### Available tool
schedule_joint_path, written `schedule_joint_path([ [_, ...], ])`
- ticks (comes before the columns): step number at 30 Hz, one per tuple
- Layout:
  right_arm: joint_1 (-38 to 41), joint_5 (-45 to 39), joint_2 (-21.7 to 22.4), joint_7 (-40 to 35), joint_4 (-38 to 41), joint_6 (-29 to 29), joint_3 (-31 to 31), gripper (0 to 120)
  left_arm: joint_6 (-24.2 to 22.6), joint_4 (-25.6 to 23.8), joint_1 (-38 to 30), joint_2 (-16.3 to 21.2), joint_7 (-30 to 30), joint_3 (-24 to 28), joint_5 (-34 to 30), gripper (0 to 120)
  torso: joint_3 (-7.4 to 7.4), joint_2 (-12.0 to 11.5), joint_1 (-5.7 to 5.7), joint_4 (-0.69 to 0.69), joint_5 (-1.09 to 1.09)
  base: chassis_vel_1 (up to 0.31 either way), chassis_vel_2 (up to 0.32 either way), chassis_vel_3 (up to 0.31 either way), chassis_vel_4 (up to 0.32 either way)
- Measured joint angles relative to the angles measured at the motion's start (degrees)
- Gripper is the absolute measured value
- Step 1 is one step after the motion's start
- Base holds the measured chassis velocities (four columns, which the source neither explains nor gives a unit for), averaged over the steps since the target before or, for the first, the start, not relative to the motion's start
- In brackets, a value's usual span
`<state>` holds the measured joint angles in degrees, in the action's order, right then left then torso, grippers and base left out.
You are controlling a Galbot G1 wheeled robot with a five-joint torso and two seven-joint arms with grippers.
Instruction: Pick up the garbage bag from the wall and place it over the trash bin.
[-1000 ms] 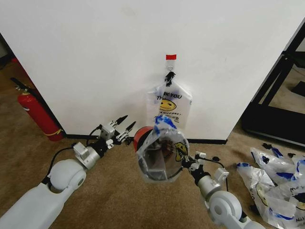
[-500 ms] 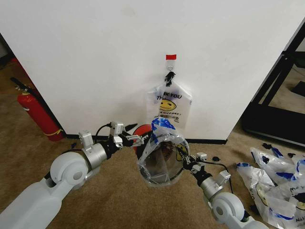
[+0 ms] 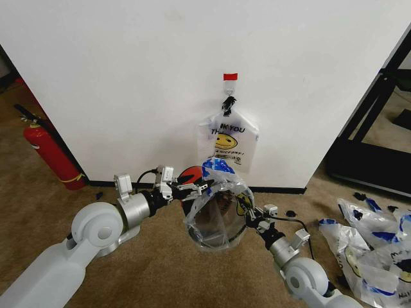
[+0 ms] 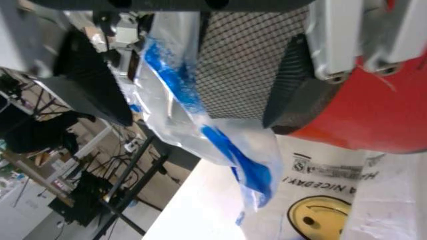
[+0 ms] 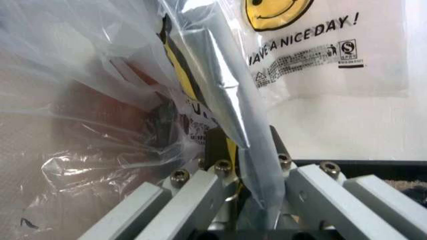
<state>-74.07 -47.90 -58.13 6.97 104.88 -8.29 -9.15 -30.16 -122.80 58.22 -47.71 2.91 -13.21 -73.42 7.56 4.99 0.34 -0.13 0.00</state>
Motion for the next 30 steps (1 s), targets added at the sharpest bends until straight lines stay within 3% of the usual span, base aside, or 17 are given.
schedule_joint_path([
  [5,0.1,0.0,-0.2,-0.2,0.0,-0.1,0.2,0,-0.3,0.1,0.0,-0.3,0.5,0.1,0.0,53,0.0,0.0,0.0,0.0,0.0,0.0,0.0,0.0,0.0],
  [10,0.1,-0.1,-0.4,-0.6,0.0,-0.1,0.3,0,-0.1,0.4,0.0,-0.2,0.8,0.1,0.6,38,0.0,0.0,0.0,0.0,0.0,0.0,0.0,0.0,0.0],
  [20,0.5,-1.0,-0.6,-2.2,0.0,0.1,0.6,0,4.0,1.8,0.7,0.3,4.2,0.2,4.8,0,0.0,0.0,0.0,0.0,-0.01,0.0,0.0,0.0,0.0],
  [30,0.4,-1.4,-0.7,-2.3,0.0,0.2,1.0,0,6.3,2.3,0.3,0.1,5.0,0.4,6.3,0,0.0,0.0,0.0,0.0,0.0,0.0,0.0,0.0,0.0],
])
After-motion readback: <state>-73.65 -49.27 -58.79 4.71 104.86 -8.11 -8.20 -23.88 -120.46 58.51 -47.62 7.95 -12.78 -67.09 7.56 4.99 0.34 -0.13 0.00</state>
